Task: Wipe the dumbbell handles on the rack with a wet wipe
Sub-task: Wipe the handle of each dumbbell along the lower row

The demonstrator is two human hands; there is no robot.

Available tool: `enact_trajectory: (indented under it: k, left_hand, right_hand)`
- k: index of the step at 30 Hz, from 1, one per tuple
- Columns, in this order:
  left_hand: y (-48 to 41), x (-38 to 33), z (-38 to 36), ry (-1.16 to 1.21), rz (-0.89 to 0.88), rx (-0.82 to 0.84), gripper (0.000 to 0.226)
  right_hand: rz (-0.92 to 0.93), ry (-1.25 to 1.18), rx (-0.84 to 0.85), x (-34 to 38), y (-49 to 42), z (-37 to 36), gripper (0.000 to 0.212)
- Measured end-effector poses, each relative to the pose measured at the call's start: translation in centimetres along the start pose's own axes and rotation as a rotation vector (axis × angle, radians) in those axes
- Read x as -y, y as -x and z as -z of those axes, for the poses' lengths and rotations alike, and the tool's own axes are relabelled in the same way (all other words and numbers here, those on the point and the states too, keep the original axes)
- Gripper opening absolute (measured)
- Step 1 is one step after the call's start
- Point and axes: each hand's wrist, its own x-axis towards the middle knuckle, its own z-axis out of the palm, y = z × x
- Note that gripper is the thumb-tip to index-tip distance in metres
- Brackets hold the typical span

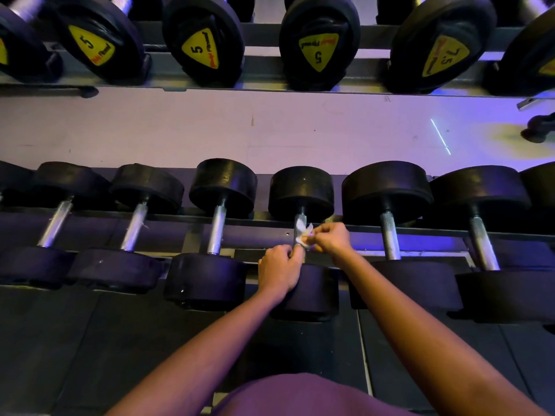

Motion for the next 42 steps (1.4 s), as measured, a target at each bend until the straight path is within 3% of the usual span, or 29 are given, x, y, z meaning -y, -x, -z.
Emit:
enact_trajectory:
  k: [5,11,14,19,23,25,30,35,42]
  left_hand:
    - [0.1,0.3,-0.1,0.064,0.008,-0.03,0.042]
    - [0.2,0.6,-0.2,0.104,0.016,-0.102,0.046]
    - [0.5,0.3,0.0,0.118,0.022,-0.107,0.046]
    - [0.6,0.2,0.1,0.098,0.025,-0.108,0.047]
    - [0.2,0.5,-0.2,0.065,-0.01,-0.144,0.047]
    - [0.1,0.3,-0.2,0.054,-0.008,-0.146,0.048]
    - [0.2,0.2,-0.1,0.037,-0.008,-0.144,0.052]
    - [0.1,0.3,-0.2,0.042,0.026,-0.114,0.055]
    - [-0.2,0.6,-0.4,0.06,0.016,-0.106,0.059]
  right_hand:
    - [0.097,0.2,0.009,-2.0,3.2,0.2,0.013]
    - [0.381,0.435,-0.132,2.7,1.3,-2.1,0.008]
    - [0.425,0.532,-0.173,4.2,0.1,-2.9,0.006]
    - [0.402,0.604,-0.109,2.9,0.9,-2.9,0.01]
    - [0.268,0.513,0.012,0.1,2.1,-2.3,0.028]
    - [0.242,0.459,0.032,-0.3,2.4,-1.9,0.025]
    - [0.292,0.299,-0.133,1.7,1.4,-1.6,0.004]
    - [0.257,0.194,-0.223,2.8,-0.6,-1.5,0.01]
    - [0.129,0.262,0.018,-0.9,1.7,-0.1,0.012]
